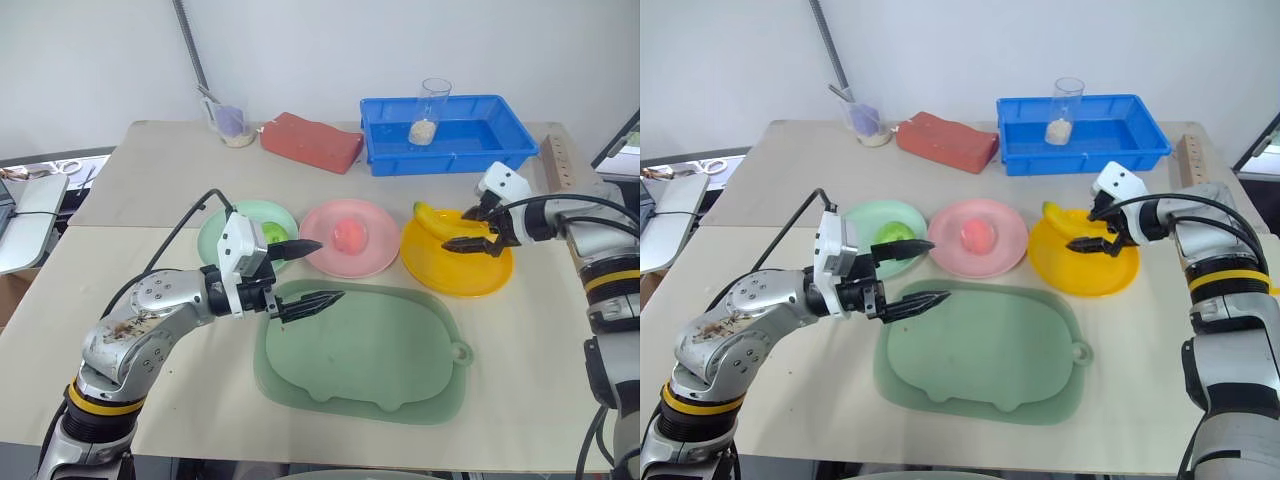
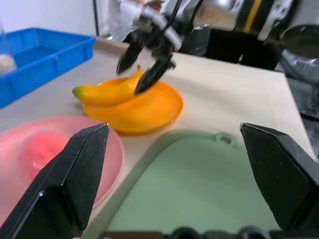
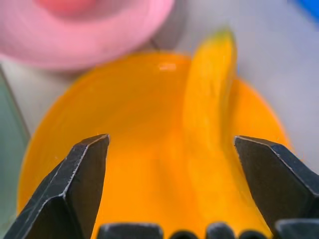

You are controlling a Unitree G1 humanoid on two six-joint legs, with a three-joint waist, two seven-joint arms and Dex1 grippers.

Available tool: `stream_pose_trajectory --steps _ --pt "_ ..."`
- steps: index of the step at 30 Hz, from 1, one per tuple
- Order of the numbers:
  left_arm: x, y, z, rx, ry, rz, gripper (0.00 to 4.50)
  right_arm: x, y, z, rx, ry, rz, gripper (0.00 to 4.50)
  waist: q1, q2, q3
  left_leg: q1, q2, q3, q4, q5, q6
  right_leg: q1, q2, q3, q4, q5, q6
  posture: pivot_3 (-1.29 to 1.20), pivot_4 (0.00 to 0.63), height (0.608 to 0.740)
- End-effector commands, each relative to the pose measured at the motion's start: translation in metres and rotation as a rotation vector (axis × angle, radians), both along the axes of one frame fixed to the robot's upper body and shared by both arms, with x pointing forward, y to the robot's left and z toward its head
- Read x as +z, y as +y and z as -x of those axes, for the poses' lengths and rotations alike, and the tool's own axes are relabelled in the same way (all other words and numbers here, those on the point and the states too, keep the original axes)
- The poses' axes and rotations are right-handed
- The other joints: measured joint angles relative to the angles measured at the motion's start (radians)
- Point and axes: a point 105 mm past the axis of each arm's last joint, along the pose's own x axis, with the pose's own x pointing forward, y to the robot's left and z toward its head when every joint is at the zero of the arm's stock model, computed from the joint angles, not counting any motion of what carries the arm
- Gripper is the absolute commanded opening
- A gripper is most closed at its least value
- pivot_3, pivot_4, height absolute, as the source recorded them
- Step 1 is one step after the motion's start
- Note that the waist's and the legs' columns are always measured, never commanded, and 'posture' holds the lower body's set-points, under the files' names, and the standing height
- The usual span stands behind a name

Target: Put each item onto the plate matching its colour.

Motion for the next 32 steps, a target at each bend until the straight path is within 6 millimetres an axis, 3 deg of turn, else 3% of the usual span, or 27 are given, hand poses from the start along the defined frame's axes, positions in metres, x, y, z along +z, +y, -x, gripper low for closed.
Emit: stream_pose_trajectory --steps 1,3,5,8,12,15,21,25,32 --pt "0.006 0.036 -0.020 0.231 0.016 0.025 4.50 0.042 0.020 0.017 0.042 -0.108 -0.171 4.46 0.002 0.001 0.000 0.000 0.000 -0.001 0.000 0.000 0.000 0.000 0.000 0.000 0.000 0.000 0.000 0.00 0.150 0.740" --pt "0.011 0.062 -0.035 0.392 0.022 0.067 4.50 0.058 0.013 0.023 -0.035 -0.176 -0.277 4.46 0.006 0.001 0.000 -0.001 0.000 -0.001 0.000 0.000 0.000 0.000 0.000 -0.001 0.001 0.000 0.000 0.00 0.150 0.740" --pt "0.016 0.095 -0.051 0.591 -0.006 0.089 4.50 0.068 -0.012 0.023 -0.207 -0.277 -0.351 4.46 0.010 0.000 -0.001 -0.001 0.000 -0.003 0.002 0.000 -0.001 0.000 0.000 -0.002 0.001 0.000 0.000 0.00 0.150 0.740" --pt "0.017 0.138 -0.061 0.814 -0.060 0.058 4.50 0.062 -0.055 0.028 -0.467 -0.442 -0.309 4.46 0.021 -0.005 -0.002 0.000 -0.001 -0.004 0.003 0.000 -0.001 0.000 -0.001 -0.003 -0.002 0.000 0.000 0.00 0.150 0.740" --pt "0.012 0.233 -0.068 1.252 -0.100 0.090 4.50 0.028 -0.135 0.059 -0.921 -0.671 -0.153 4.46 0.024 -0.005 -0.003 0.000 -0.001 -0.004 0.002 0.000 -0.001 -0.001 -0.001 -0.003 -0.002 0.000 0.000 0.00 0.150 0.740" --pt "-0.006 0.281 -0.067 1.456 -0.075 0.099 4.50 0.004 -0.159 0.074 -1.090 -0.719 -0.134 4.46 0.017 -0.004 -0.004 -0.001 -0.002 -0.003 0.000 0.001 -0.002 -0.002 -0.001 0.000 0.000 0.000 0.000 0.00 0.150 0.740" --pt "-0.047 0.318 -0.072 1.617 -0.015 0.028 4.50 -0.030 -0.181 0.084 -1.290 -0.736 -0.148 4.46 -0.009 -0.004 -0.004 0.004 -0.002 -0.003 -0.002 0.001 -0.002 -0.002 -0.001 0.000 0.001 0.000 0.000 0.00 0.150 0.740" --pt "-0.059 0.318 -0.079 1.641 -0.009 0.014 4.50 -0.043 -0.184 0.083 -1.340 -0.745 -0.178 4.46 -0.011 -0.006 -0.005 0.000 -0.002 -0.003 -0.003 0.001 -0.002 -0.001 -0.001 0.000 0.001 0.000 0.000 0.00 0.150 0.740" --pt "-0.062 0.314 -0.082 1.631 -0.031 0.007 4.50 -0.054 -0.187 0.078 -1.366 -0.753 -0.159 4.46 -0.010 -0.005 -0.005 0.001 -0.002 -0.002 -0.003 0.001 -0.002 0.000 -0.001 0.000 0.001 0.000 0.001 0.00 0.150 0.740"
